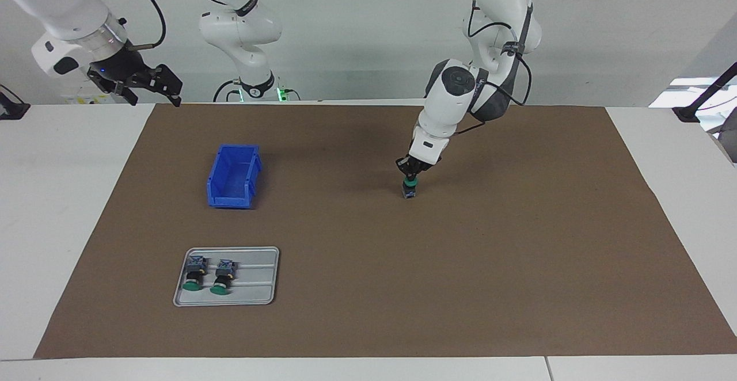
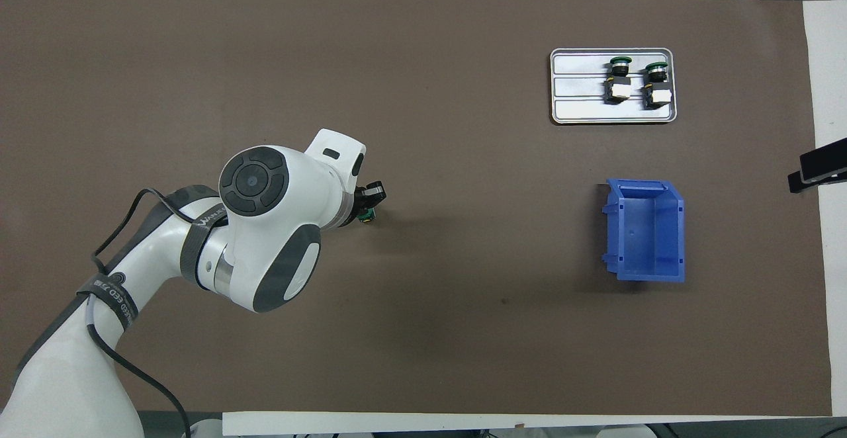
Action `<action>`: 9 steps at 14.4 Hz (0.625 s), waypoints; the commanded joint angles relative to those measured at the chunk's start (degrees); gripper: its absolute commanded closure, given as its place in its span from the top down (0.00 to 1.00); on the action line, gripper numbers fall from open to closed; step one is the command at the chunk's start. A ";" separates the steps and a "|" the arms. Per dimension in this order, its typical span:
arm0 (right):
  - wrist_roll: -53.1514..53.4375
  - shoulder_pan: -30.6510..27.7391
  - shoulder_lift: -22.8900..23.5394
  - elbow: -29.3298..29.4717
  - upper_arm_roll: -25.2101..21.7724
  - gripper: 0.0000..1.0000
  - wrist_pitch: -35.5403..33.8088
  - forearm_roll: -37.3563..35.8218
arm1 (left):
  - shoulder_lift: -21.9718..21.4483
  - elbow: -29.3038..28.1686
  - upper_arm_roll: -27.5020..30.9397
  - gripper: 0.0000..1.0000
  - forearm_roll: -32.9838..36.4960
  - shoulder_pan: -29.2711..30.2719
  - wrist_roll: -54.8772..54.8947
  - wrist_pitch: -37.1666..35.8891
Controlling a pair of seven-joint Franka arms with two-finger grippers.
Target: Place and press button with both arms
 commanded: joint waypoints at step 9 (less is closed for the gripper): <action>-0.45 -0.01 -1.24 -1.23 0.04 1.00 -0.19 0.07 | -3.31 1.71 1.19 0.02 -0.46 1.41 0.92 -5.46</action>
